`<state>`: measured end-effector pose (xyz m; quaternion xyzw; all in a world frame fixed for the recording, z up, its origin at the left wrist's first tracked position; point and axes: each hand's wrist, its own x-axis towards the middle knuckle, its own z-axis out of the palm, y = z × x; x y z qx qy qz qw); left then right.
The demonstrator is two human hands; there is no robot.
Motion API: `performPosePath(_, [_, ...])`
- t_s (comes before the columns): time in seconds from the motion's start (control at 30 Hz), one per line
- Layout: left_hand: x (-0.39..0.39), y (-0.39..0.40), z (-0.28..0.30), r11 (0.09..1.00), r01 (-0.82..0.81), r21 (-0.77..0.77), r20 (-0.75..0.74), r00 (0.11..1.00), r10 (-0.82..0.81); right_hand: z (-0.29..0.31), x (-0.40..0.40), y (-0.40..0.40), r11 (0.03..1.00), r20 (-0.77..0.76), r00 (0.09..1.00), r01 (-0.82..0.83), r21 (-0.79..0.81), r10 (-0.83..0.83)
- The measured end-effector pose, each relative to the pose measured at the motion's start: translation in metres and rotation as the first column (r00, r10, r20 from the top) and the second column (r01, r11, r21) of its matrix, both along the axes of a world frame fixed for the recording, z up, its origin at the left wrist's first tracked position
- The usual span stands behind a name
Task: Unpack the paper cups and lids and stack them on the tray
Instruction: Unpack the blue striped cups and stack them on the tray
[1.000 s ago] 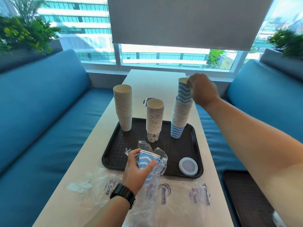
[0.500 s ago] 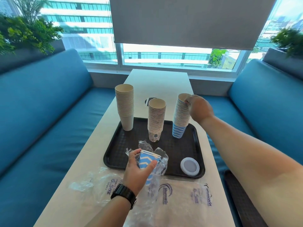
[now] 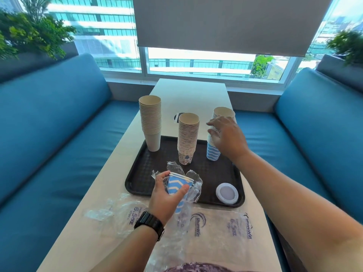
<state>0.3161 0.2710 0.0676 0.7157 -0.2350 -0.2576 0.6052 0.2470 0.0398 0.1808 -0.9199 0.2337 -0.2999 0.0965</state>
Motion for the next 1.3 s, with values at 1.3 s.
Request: performPosePath(1.3, [-0.001, 0.004, 0.002, 1.0, -0.027, 0.013, 0.061, 0.998, 0.026, -0.055, -0.023, 0.088, 0.715, -0.054, 0.971, -0.132, 0.686, 0.231])
